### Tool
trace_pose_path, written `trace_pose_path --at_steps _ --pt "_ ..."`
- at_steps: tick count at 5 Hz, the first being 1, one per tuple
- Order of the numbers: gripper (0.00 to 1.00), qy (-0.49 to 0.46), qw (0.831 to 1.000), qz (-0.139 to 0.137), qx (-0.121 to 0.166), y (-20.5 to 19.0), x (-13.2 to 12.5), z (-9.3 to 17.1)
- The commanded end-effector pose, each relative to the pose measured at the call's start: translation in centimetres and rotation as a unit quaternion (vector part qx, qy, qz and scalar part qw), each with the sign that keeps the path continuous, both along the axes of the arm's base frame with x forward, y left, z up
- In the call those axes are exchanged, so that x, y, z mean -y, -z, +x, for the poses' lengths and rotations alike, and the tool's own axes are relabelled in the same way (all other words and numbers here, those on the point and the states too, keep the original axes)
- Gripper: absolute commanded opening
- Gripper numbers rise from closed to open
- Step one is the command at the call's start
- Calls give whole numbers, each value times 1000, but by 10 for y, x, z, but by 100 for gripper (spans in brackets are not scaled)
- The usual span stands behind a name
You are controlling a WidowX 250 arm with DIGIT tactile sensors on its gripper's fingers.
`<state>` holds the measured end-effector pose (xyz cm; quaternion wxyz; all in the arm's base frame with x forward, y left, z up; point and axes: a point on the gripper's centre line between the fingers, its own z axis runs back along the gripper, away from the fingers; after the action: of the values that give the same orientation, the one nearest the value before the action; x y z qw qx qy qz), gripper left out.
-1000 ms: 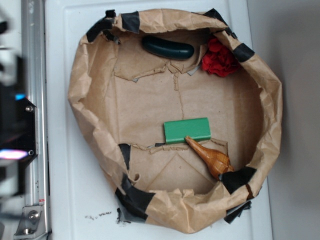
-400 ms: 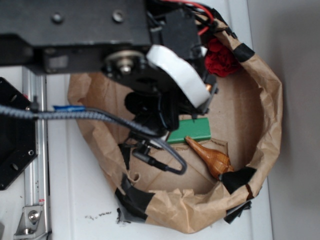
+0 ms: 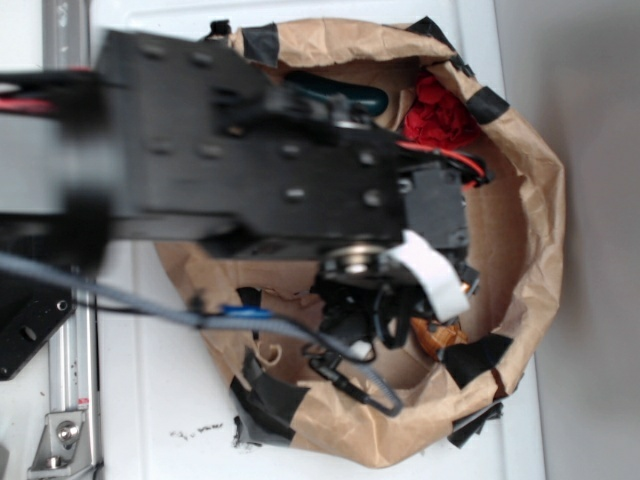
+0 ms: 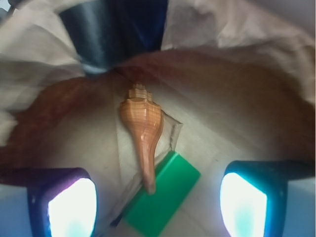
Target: Grab the shell.
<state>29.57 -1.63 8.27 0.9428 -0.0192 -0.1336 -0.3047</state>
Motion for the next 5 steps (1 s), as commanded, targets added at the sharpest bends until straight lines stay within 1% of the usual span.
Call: trace_pose_path --at_steps 1,2,3,4,5 --pt "100 50 998 -17 26 15 35 23" --pt "100 58 997 -26 36 28 53 31" --pt "0 49 998 -11 27 40 59 38" --pt "0 61 998 12 -8 26 58 35" --pt "0 6 1000 7 -25 -24 26 29"
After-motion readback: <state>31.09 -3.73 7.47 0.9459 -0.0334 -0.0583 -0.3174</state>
